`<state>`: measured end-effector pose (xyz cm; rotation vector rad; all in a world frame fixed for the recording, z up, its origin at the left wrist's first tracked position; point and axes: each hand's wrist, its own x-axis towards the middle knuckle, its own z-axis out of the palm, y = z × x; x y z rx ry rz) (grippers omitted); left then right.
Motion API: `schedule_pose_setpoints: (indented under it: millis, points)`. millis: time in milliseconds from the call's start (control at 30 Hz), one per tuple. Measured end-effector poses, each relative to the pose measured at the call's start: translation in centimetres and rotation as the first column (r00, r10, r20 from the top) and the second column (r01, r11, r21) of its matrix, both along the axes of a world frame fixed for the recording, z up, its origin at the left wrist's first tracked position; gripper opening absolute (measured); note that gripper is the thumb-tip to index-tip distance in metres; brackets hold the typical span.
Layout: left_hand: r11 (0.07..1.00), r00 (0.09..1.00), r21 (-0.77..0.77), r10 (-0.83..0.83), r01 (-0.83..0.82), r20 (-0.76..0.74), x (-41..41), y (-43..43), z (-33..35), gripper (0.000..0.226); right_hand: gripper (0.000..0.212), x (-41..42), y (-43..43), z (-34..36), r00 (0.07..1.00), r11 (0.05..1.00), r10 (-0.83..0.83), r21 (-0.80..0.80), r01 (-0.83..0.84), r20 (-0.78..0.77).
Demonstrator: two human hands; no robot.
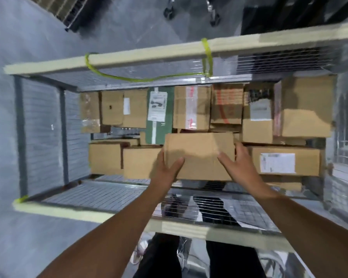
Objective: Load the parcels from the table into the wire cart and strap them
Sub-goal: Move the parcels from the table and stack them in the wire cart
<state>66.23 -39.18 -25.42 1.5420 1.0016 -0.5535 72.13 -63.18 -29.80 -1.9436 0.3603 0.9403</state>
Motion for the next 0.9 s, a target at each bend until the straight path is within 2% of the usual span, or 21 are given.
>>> schedule_pose_setpoints:
  millis: [100, 200, 300, 467, 567, 667, 800, 900]
  points:
    - [0.999, 0.998, 0.017, 0.051, -0.051, 0.030, -1.6, 4.9, 1.6, 0.061, 0.094, 0.3, 5.0, 1.5, 0.997, 0.994, 0.070, 0.086, -0.069, -0.011]
    - [0.992, 0.992, 0.001, 0.123, -0.124, 0.040, -3.3, 10.0, 2.9, 0.062, 0.105, 0.1, 10.5, 2.5, 0.994, 0.980, 0.111, 0.165, -0.108, -0.009]
    - [0.991, 0.989, -0.003, 0.136, -0.136, 0.062, -4.9, 15.6, 3.1, 0.059, 0.109, -0.3, 16.0, 2.3, 0.983, 0.970, 0.182, 0.170, -0.174, -0.028]
    - [0.985, 0.980, 0.034, 0.164, -0.168, 0.109, -5.3, 25.0, 1.3, 0.050, 0.091, -1.0, 25.5, 0.2, 0.982, 0.967, 0.188, 0.171, -0.190, 0.026]
    - [0.989, 0.980, 0.029, 0.143, -0.148, 0.137, -5.1, 29.7, -0.5, 0.046, 0.090, -1.3, 30.2, -0.9, 0.991, 0.977, 0.133, 0.163, -0.135, 0.023]
    - [0.988, 0.975, 0.002, 0.155, -0.157, 0.157, -4.1, 34.0, -2.7, 0.062, 0.092, -0.9, 34.6, -1.9, 0.994, 0.983, 0.081, 0.162, -0.092, 0.071]
    - [0.967, 0.949, -0.033, 0.253, -0.252, 0.190, -1.9, 40.2, -6.3, 0.059, 0.071, 0.4, 41.6, -4.3, 0.989, 0.974, 0.051, 0.210, -0.080, 0.137]
    - [0.963, 0.943, -0.018, 0.266, -0.268, 0.199, -0.6, 43.4, -9.1, 0.071, 0.072, 1.4, 45.6, -6.3, 0.990, 0.989, 0.006, 0.143, -0.027, 0.141]
